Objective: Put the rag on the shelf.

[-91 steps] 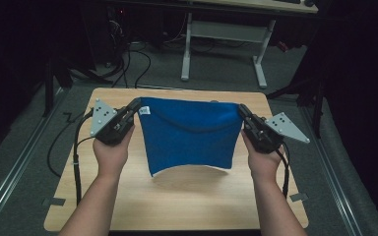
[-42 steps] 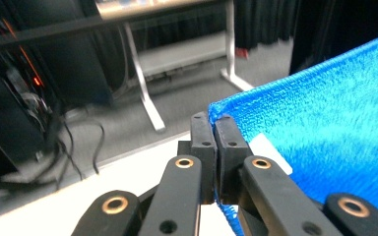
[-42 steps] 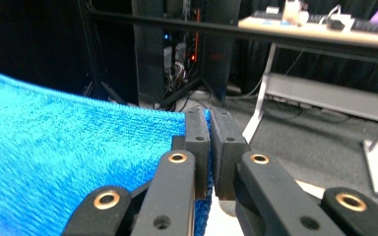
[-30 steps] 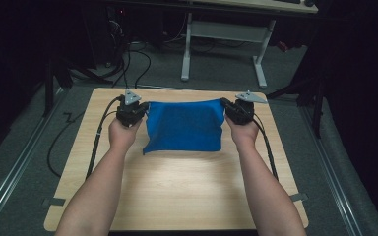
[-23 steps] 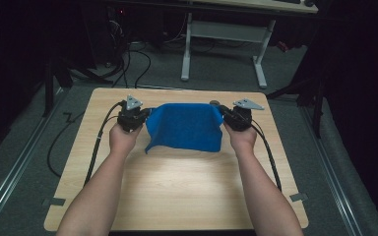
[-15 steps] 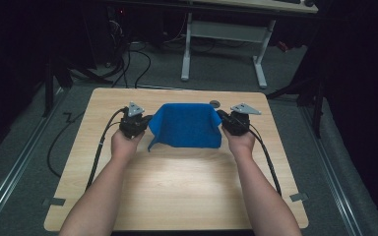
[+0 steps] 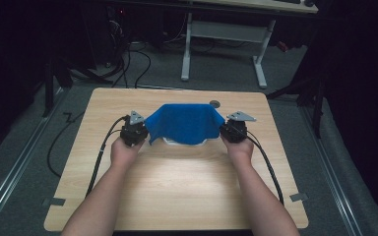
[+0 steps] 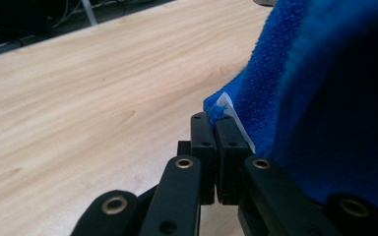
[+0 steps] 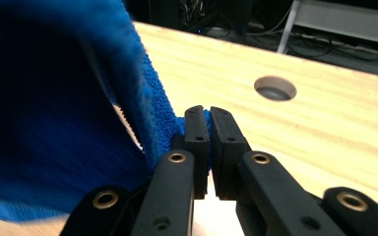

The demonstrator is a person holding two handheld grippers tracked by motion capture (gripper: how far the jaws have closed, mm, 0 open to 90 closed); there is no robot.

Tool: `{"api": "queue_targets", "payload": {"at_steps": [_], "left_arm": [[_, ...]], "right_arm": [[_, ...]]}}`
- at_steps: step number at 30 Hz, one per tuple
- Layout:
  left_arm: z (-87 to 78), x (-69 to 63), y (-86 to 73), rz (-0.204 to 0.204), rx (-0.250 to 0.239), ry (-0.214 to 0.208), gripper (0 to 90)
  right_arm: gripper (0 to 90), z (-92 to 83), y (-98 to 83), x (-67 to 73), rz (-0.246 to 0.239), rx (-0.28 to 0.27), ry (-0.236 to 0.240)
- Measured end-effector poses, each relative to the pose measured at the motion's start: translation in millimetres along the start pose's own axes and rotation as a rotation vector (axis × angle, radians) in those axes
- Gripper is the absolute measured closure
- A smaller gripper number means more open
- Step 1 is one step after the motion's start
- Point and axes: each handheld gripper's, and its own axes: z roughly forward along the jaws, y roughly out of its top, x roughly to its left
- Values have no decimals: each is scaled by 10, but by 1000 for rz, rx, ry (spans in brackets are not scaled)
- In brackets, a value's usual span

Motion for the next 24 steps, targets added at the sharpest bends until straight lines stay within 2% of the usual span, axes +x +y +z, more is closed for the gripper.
{"api": "queue_targets", "payload": {"at_steps": [3,10,14,17,20,24], "left_arm": [[1,-8,-37,-1,12,-6,885],[-13,-39,-98,-10,4,-16,878],[-43,-47,-106,-30,-12,-14,780],[-63,-69,-99,-27,-2,10,687],[-88,-87,-110,-21,-11,18,655],[-99,-83,-146,-36,-5,28,639]], "right_arm": [[870,4,-60,-4,2,13,-5],[857,29,-148,14,-1,44,-5],[780,27,-143,32,-7,45,-9],[738,0,-140,29,0,49,-16],[734,-57,-145,-2,12,31,-26],[726,-121,-165,-51,21,45,-40]]}}
